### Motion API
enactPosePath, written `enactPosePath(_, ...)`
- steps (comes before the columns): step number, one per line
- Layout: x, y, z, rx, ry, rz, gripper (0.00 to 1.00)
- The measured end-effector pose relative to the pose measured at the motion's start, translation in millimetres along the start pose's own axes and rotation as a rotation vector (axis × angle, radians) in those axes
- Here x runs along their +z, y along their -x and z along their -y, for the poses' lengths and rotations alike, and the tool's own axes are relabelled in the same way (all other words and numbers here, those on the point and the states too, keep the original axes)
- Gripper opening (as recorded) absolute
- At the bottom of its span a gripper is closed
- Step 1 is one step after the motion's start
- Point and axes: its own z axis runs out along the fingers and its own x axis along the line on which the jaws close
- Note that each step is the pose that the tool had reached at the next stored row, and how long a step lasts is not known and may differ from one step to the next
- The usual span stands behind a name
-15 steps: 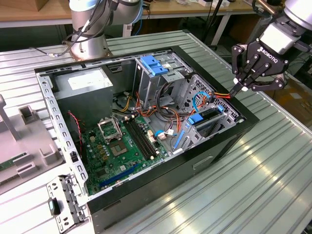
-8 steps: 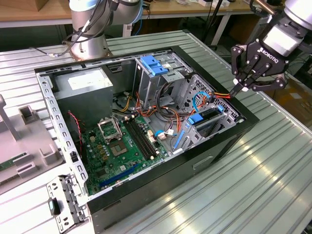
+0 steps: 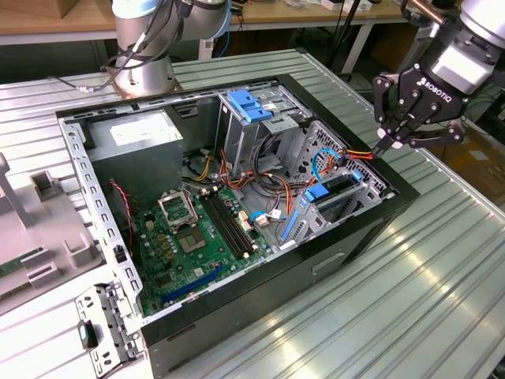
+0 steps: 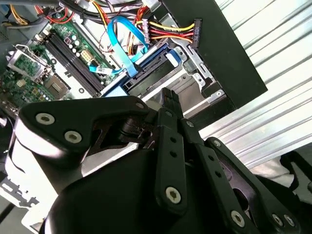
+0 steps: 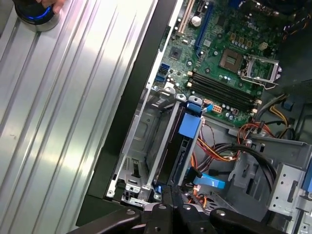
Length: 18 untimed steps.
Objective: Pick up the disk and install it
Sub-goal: 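Insert the first disk wire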
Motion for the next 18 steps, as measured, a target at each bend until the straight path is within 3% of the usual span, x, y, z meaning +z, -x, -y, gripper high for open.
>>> enactPosePath(18,0.0,0.0,0.0,-0.148,0.0176,-0.0037,0.11)
